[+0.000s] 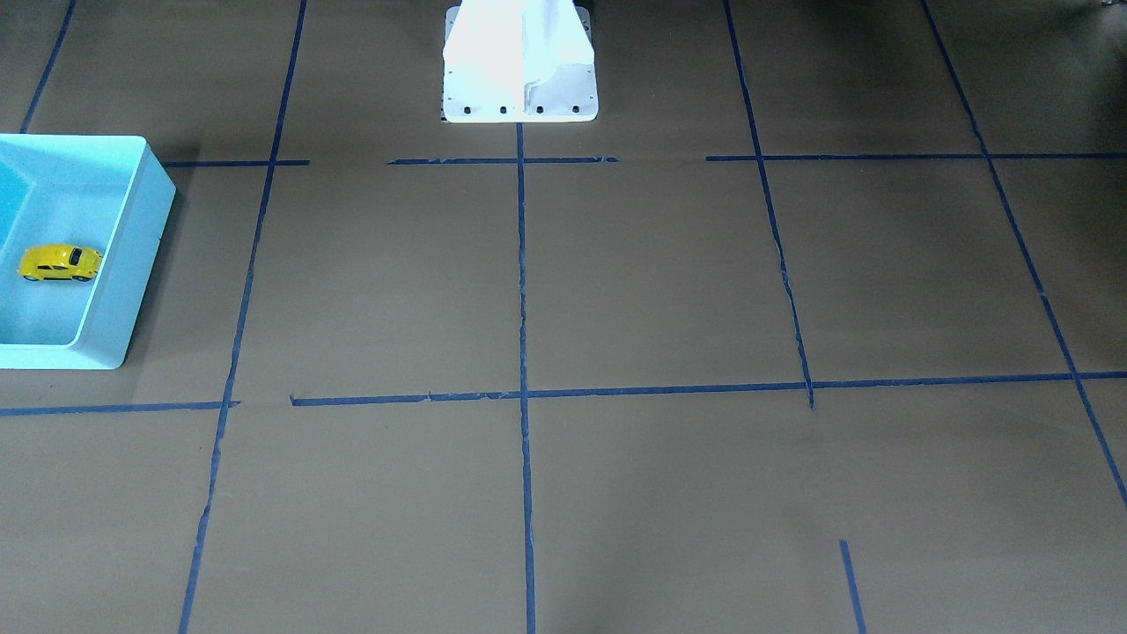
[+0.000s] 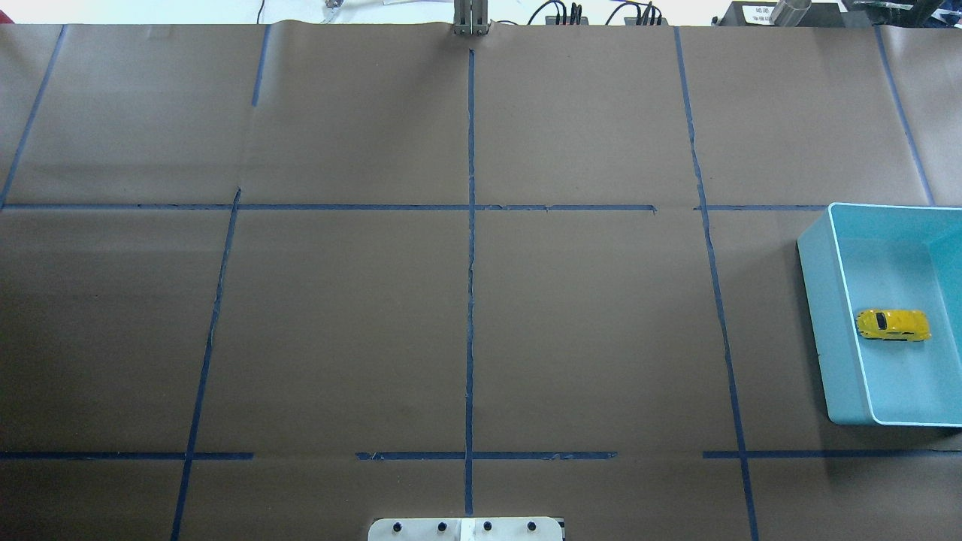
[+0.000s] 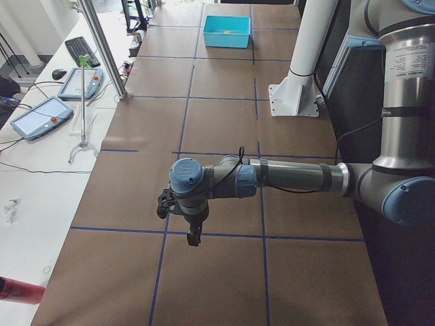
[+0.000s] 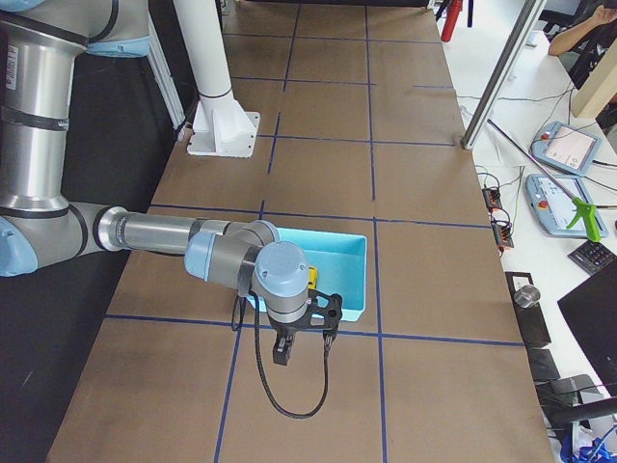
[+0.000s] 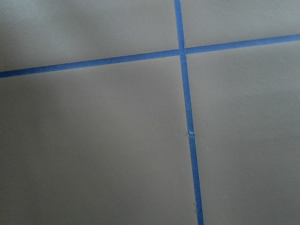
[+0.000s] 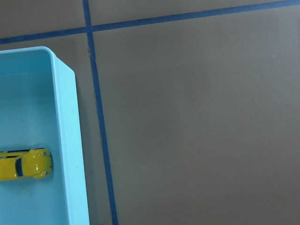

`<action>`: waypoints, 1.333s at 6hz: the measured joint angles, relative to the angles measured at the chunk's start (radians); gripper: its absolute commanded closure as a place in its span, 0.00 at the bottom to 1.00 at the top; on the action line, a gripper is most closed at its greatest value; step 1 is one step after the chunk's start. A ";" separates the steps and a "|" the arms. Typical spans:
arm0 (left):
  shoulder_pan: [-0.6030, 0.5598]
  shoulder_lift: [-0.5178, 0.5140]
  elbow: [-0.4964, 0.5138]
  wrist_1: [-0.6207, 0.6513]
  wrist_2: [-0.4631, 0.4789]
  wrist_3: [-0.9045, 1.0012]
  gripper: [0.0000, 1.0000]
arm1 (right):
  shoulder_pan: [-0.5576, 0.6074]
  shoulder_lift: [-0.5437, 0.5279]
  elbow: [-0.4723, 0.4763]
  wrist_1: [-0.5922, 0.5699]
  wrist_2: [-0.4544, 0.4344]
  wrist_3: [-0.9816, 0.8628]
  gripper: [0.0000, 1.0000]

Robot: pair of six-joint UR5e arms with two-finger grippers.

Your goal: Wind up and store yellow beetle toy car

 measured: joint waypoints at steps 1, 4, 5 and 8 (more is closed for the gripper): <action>0.000 0.000 -0.001 0.000 0.000 0.000 0.00 | -0.044 0.025 0.011 -0.003 -0.003 0.004 0.00; 0.001 0.000 0.000 -0.002 0.001 0.000 0.00 | -0.098 0.052 0.039 -0.006 -0.008 -0.002 0.00; 0.001 0.000 0.000 -0.002 0.001 0.000 0.00 | -0.099 0.051 0.040 -0.005 -0.008 -0.004 0.00; 0.001 0.000 0.000 -0.005 0.001 0.000 0.00 | -0.102 0.049 0.041 -0.003 -0.007 -0.006 0.00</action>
